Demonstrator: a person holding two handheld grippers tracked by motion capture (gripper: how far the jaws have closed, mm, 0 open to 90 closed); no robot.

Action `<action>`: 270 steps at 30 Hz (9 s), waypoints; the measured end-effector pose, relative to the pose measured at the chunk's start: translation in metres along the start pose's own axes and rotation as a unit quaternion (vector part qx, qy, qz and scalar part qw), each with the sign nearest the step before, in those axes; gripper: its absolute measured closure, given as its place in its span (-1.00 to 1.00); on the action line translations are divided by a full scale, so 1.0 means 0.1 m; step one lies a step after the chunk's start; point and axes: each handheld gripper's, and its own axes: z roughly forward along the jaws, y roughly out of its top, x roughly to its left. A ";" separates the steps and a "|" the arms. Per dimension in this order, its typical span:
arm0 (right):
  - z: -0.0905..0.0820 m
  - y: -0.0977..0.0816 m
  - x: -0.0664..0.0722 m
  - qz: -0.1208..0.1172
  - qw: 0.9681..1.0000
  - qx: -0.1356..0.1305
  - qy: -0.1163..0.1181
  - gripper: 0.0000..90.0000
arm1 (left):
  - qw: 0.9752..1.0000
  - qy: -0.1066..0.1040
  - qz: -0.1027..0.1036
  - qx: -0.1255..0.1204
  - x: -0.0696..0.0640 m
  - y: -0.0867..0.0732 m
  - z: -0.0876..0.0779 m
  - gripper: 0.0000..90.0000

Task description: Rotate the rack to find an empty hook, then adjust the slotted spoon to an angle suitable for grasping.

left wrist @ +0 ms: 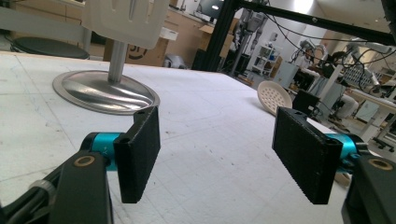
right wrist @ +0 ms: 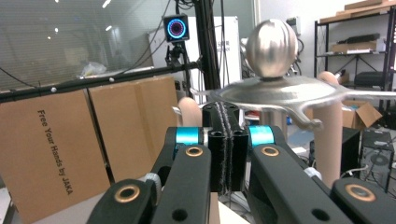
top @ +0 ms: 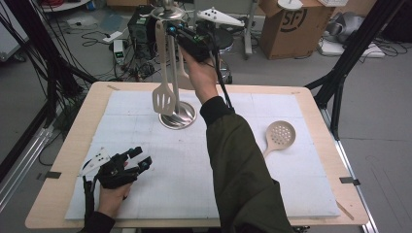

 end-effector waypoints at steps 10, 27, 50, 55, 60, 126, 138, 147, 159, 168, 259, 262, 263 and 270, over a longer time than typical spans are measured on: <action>-0.16 -0.13 -0.17 0.008 1.000 0.001 -0.016 1.00 | 1.000 0.000 0.003 0.004 0.00 0.00 0.01 -0.27; -0.29 0.03 -0.29 0.022 0.999 -0.024 -0.034 1.00 | 1.000 -0.001 0.003 0.004 0.00 0.00 0.01 -0.27; -0.12 -0.03 -0.03 -0.007 1.000 -0.001 0.010 1.00 | 1.000 0.000 0.000 0.005 0.00 0.00 0.00 -0.27; -0.18 -0.02 -0.06 -0.004 1.000 -0.002 0.001 1.00 | 1.000 0.001 0.003 0.004 -0.01 0.00 0.01 -0.27; -0.31 -0.02 -0.11 0.003 1.000 -0.001 -0.003 0.94 | 1.000 0.002 0.006 0.007 -0.01 0.00 0.01 -0.27; -2.24 -1.28 -0.29 0.031 0.995 0.074 -0.064 -0.30 | 1.000 0.001 0.015 0.021 -0.02 -0.01 0.06 -0.27; -2.44 -1.43 -0.29 0.028 0.994 0.088 -0.065 -0.32 | 1.000 0.001 0.015 0.023 -0.02 -0.01 0.06 -0.27; -2.58 -1.56 -0.28 0.013 0.991 0.111 -0.079 -0.37 | 1.000 0.004 0.016 0.024 -0.03 -0.01 0.07 -0.27; -2.73 -1.72 -0.27 0.003 0.988 0.128 -0.085 -0.36 | 1.000 0.007 0.013 0.023 -0.02 -0.01 0.08 -0.27; -2.87 -1.88 -0.30 0.018 0.986 0.135 -0.092 -0.37 | 1.000 0.009 0.012 0.023 -0.01 -0.01 0.08 -0.27; -2.30 -2.56 -0.42 0.056 0.932 0.359 -0.016 0.99 | 0.999 0.012 0.020 0.029 -0.05 -0.02 0.08 -0.27; -2.29 -2.44 -0.55 0.060 0.938 0.340 -0.034 0.99 | 0.999 0.014 0.022 0.030 -0.05 -0.02 0.07 -0.27; -2.27 -2.39 -0.61 0.062 0.940 0.332 -0.040 0.99 | 0.999 0.013 0.022 0.030 -0.05 -0.02 0.07 -0.27; -2.18 -2.27 -0.97 0.088 0.929 0.344 -0.100 0.99 | 0.999 0.012 0.019 0.026 -0.05 -0.02 0.06 -0.27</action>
